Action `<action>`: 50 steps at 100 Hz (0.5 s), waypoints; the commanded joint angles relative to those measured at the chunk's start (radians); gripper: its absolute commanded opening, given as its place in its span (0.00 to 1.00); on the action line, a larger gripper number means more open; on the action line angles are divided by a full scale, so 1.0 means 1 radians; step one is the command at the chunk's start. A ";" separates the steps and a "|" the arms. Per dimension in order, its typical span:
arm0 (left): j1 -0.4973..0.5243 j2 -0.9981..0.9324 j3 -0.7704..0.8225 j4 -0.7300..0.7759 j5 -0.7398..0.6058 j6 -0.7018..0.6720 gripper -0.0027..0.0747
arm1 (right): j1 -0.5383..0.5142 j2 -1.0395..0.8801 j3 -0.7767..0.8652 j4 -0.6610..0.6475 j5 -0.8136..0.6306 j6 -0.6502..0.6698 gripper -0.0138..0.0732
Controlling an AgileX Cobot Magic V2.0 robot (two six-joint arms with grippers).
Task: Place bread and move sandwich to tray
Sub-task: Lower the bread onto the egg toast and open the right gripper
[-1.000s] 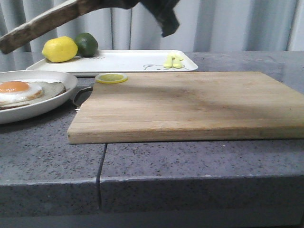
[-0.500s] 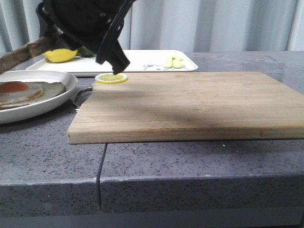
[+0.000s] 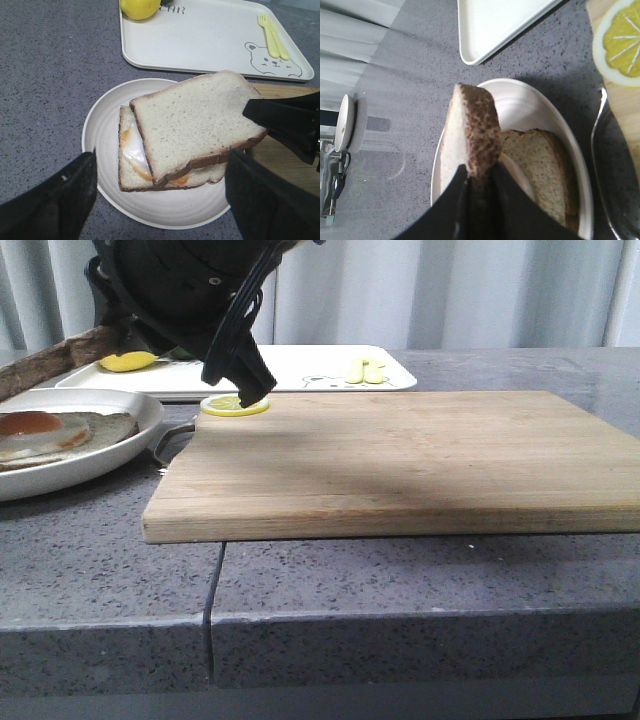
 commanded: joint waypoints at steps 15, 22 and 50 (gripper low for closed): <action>0.004 0.003 -0.034 -0.022 -0.061 0.000 0.68 | 0.008 -0.011 -0.038 0.029 0.062 -0.002 0.09; 0.004 0.003 -0.034 -0.022 -0.061 0.000 0.68 | 0.012 0.002 -0.038 0.029 0.066 -0.002 0.09; 0.004 0.003 -0.034 -0.022 -0.061 0.000 0.68 | 0.014 0.010 -0.038 0.029 0.044 -0.002 0.11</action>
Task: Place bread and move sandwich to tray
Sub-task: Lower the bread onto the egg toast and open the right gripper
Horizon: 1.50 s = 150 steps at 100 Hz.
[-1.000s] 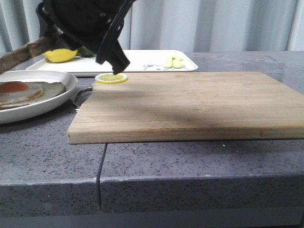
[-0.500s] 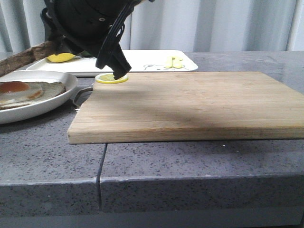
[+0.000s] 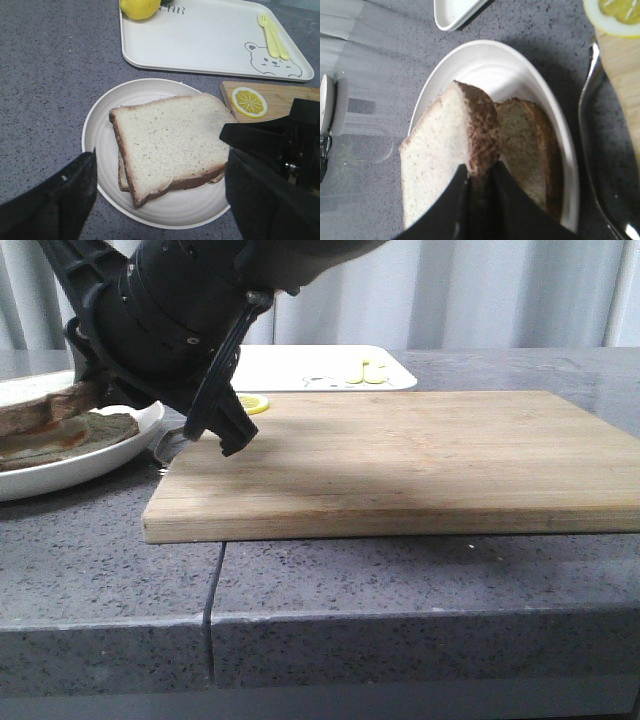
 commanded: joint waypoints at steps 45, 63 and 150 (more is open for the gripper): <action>0.004 0.003 -0.034 -0.022 -0.061 0.000 0.68 | 0.001 -0.054 -0.038 0.029 -0.001 -0.058 0.37; 0.004 0.003 -0.034 -0.022 -0.061 0.000 0.68 | 0.001 -0.054 -0.038 0.015 -0.004 -0.063 0.52; 0.004 0.003 -0.034 -0.022 -0.061 0.000 0.67 | -0.157 -0.287 -0.037 -0.291 -0.023 -0.088 0.65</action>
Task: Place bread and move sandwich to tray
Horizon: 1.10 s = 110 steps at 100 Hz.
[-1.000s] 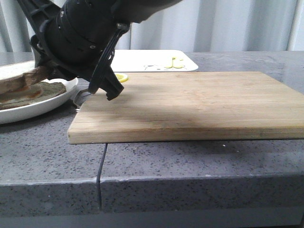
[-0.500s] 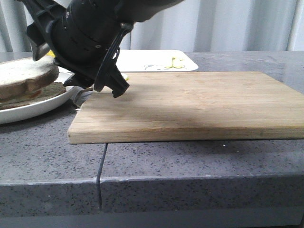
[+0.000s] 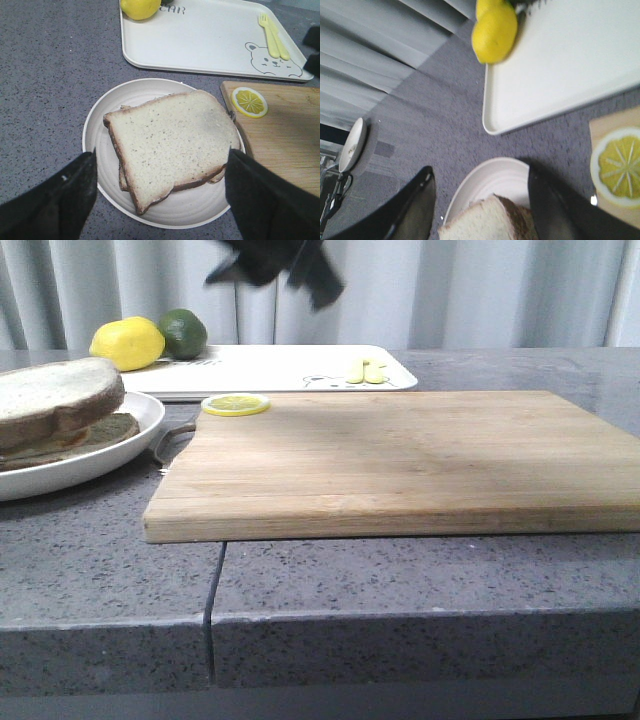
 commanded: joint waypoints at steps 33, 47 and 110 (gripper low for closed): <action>0.004 0.003 -0.034 -0.022 -0.061 0.000 0.67 | -0.190 -0.331 0.055 -0.546 0.087 -0.012 0.65; 0.004 0.003 -0.034 -0.022 -0.061 0.000 0.67 | -0.300 -0.448 0.172 -0.667 0.100 -0.005 0.65; 0.004 0.003 -0.034 -0.022 -0.061 0.000 0.67 | -0.635 -1.102 0.655 -1.533 0.219 0.510 0.65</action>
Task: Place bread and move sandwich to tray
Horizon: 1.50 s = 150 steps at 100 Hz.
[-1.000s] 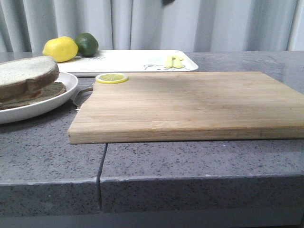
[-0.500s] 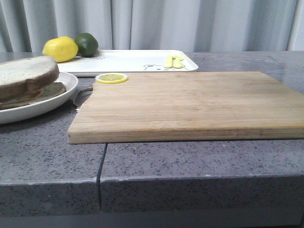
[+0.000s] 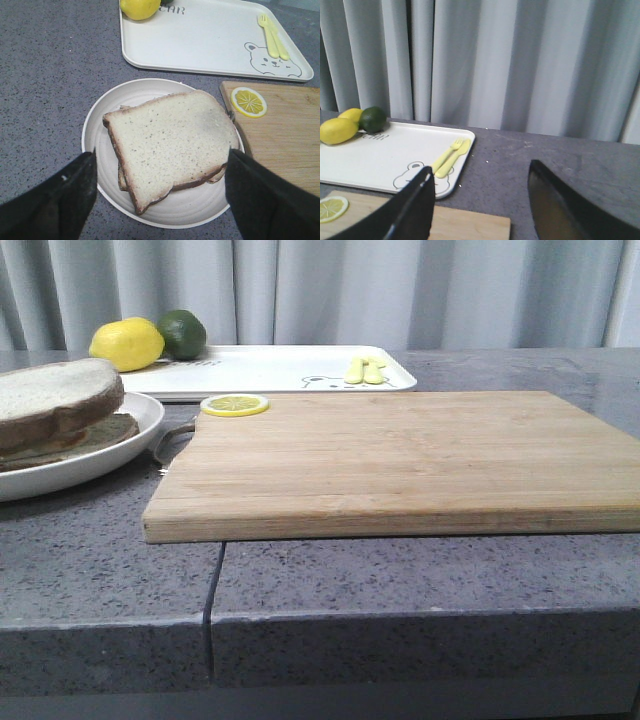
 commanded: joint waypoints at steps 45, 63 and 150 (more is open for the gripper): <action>0.004 0.003 -0.034 -0.022 -0.061 0.000 0.67 | -0.097 -0.330 0.223 -0.222 0.108 0.140 0.65; 0.004 0.003 -0.034 -0.022 -0.061 0.000 0.67 | -0.097 -0.332 0.250 -0.222 0.110 0.140 0.65; 0.004 0.003 -0.034 -0.022 -0.061 0.000 0.67 | -0.097 -0.332 0.250 -0.222 0.104 0.140 0.65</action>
